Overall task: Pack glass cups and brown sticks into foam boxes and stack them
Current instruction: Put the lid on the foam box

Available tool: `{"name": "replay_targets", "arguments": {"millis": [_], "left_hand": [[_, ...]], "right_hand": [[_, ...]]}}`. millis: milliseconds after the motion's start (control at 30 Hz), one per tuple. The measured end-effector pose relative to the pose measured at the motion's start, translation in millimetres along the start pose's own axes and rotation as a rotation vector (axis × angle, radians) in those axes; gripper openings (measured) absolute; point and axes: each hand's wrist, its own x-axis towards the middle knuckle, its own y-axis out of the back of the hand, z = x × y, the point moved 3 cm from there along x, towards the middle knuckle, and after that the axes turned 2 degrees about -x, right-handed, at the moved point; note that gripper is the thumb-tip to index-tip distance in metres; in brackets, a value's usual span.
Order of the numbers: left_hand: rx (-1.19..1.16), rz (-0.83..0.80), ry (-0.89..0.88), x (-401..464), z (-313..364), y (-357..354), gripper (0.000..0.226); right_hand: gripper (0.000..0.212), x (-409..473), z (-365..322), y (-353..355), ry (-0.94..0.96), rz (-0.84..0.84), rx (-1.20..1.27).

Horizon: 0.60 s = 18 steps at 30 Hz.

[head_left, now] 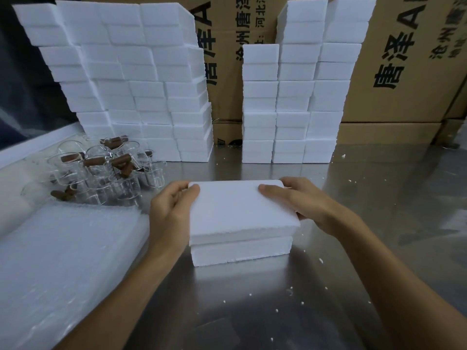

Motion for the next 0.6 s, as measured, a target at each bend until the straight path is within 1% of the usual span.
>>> {"name": "replay_targets", "arguments": {"millis": [100,233,300,333,400,433,467,533,600], "left_hand": [[0.083,0.003,0.016,-2,-11,0,0.017],[0.158,-0.011,0.100,-1,-24,2,0.008],[0.176,-0.013,0.146,1,-27,3,0.006],[0.165,-0.015,0.155,1,-27,3,0.009],[0.117,-0.043,0.126,-2,-22,0,0.012],[0.097,-0.089,0.093,-4,-20,-1,0.009],[0.088,-0.168,0.063,-7,-19,-1,0.011],[0.095,-0.387,0.049,-10,-18,-1,0.036],[0.128,-0.585,0.091,-10,-19,2,0.065]], "right_hand": [[0.041,1,4,-1,-0.010,-0.004,-0.073],[0.041,5,9,-6,-0.008,0.067,-0.156],[0.040,6,12,-8,-0.038,0.059,-0.111],[0.040,7,14,-9,-0.056,0.046,-0.073],[0.039,8,17,-12,-0.080,0.030,0.006],[0.039,8,18,-13,-0.086,0.031,0.048],[0.037,8,18,-15,-0.089,0.037,0.089],[0.029,8,18,-17,-0.086,0.067,0.163],[0.021,9,19,-18,-0.076,0.102,0.225]]}}
